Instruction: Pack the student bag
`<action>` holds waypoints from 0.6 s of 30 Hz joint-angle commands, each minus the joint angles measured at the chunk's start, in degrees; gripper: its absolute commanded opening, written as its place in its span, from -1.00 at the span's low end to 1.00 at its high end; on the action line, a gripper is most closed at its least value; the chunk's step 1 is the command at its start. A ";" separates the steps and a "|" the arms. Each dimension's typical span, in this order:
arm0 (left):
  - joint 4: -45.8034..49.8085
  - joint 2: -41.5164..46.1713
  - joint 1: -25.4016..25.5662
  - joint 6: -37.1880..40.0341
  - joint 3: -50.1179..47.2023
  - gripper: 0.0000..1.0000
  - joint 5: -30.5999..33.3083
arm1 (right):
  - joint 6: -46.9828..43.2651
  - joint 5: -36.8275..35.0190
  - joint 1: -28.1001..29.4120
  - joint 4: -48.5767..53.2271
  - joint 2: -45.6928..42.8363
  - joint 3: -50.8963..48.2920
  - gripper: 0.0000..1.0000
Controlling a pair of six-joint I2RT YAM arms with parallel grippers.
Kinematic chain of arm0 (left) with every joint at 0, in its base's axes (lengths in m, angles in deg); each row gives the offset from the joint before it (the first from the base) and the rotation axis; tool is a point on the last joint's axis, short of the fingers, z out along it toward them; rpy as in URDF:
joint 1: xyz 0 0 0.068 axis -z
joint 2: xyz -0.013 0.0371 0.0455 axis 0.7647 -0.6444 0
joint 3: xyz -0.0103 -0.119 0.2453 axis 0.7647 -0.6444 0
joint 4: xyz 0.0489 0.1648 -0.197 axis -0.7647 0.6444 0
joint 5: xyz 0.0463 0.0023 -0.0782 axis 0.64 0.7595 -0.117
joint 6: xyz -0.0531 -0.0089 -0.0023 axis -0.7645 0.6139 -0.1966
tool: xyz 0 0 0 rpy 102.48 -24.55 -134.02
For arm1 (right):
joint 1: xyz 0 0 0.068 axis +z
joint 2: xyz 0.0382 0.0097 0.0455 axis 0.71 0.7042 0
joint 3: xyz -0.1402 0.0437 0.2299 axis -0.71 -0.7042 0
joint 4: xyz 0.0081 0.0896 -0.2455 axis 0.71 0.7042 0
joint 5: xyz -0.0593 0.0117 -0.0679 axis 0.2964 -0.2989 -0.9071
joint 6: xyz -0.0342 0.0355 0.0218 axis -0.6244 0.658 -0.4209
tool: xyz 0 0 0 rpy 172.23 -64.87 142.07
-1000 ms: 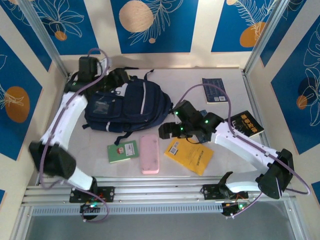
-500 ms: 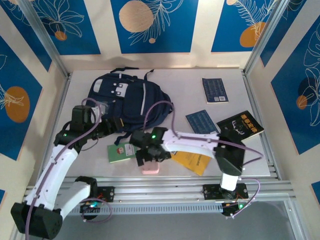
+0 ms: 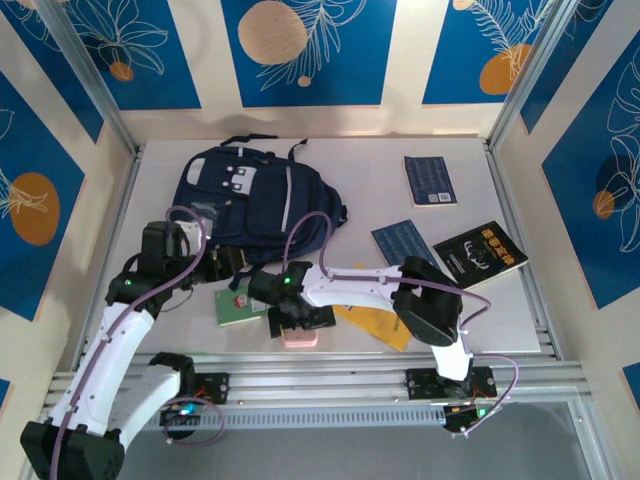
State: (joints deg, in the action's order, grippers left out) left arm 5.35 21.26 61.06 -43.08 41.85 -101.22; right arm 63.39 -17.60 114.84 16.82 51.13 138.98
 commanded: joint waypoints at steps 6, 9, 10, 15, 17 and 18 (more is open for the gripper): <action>0.03 1.17 0.33 1.92 -0.64 0.43 0.66 | 2.10 0.79 -0.32 -1.44 0.25 0.13 0.99; -0.07 1.08 0.29 1.83 -0.65 0.44 0.48 | 2.45 1.05 -0.57 -1.40 0.38 -0.07 0.99; -0.04 1.04 0.32 1.87 -0.65 0.44 0.48 | 2.64 1.40 -0.72 -1.29 0.69 -0.12 0.99; -0.08 0.86 0.32 1.83 -0.74 0.44 0.31 | 3.59 3.11 -1.72 -2.64 1.97 -1.40 0.99; -0.08 0.86 0.33 1.81 -0.83 0.44 0.31 | 3.60 4.04 -1.92 -3.67 2.76 -1.68 0.99; -0.13 0.75 0.29 1.83 -0.83 0.44 0.22 | 3.65 4.05 -1.99 -3.61 3.26 -1.50 0.99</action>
State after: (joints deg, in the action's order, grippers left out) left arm 5.35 21.74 61.06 -43.06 41.83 -100.98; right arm 65.22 -15.41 113.18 13.37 52.42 138.43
